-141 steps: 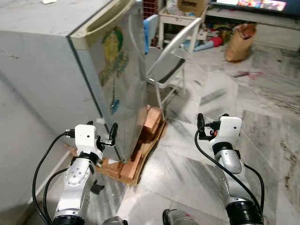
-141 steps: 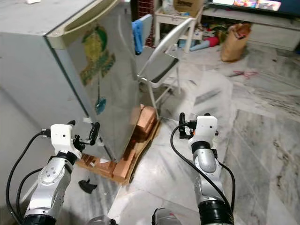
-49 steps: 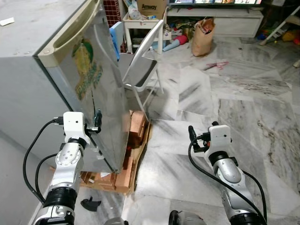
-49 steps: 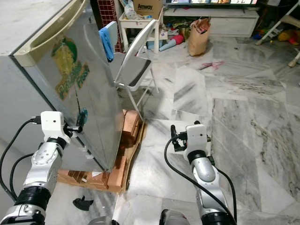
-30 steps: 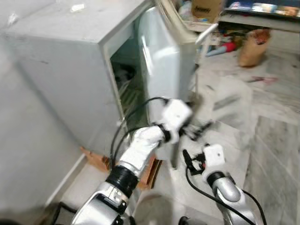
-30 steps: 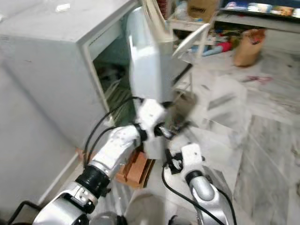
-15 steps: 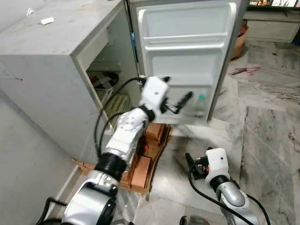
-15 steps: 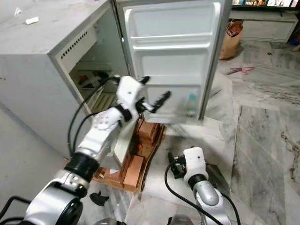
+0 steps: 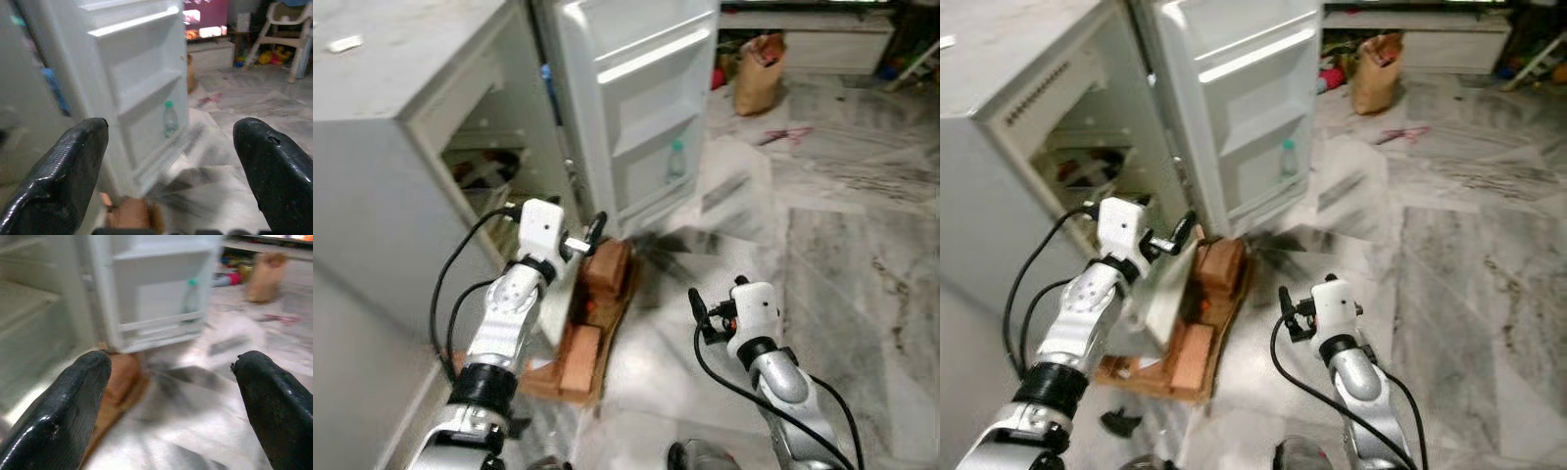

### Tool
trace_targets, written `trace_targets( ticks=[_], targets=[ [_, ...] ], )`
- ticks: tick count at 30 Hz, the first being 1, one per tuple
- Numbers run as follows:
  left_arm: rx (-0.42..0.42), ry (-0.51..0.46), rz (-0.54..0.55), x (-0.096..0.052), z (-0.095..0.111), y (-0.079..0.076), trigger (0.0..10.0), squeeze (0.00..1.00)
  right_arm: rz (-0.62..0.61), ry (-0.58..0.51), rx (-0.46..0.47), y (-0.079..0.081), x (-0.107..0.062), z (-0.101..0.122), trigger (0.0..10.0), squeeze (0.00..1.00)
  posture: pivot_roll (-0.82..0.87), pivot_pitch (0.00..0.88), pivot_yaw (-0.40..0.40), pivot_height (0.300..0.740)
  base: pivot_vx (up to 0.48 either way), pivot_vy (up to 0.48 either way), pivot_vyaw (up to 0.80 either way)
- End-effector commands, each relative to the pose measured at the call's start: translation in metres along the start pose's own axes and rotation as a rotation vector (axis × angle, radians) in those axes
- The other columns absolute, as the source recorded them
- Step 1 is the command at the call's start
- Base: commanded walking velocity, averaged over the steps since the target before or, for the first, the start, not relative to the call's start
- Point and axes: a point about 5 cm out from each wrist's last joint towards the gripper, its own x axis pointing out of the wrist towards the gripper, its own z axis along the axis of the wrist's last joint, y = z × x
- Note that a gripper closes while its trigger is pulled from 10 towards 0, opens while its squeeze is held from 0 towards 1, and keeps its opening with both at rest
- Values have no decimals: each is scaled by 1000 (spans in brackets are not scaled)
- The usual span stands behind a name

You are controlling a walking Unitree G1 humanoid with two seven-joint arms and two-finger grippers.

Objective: Restocking fridge

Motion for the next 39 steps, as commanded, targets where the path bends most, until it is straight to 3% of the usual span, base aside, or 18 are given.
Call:
trace_targets(
  ticks=[1, 10, 18, 28, 30, 39],
  targets=[
    [9, 10, 25, -7, -2, 4, 10000, 0, -22, -17, 8, -2, 2, 2, 10000, 0, -57, 0, 68, 740, 0, -458, 0],
    [18, 63, 80, -25, -18, 2, 10000, 0, -73, -50, 17, -7, 6, 7, 10000, 0, -65, 0, 64, 740, 94, -426, 0],
    [21, 58, 89, -17, -14, -4, 10000, 0, -71, -75, 9, -3, 10, 12, 10000, 0, -68, 0, 64, 740, 378, -232, -373],
    [49, 82, 164, -11, -14, 7, 10000, 0, -88, -114, 17, -5, 9, 18, 10000, 0, -75, 0, 70, 740, 474, 0, 0],
    [53, 88, 180, -10, -15, 9, 10000, 0, -64, -121, -19, -4, 8, 19, 10000, 0, -74, 0, 70, 740, 480, 0, 0],
    [50, 91, 190, -8, -16, 8, 10000, 0, -66, -142, -18, -5, 11, 24, 10000, 0, -73, 0, 66, 740, 475, 0, 699]
  ],
)
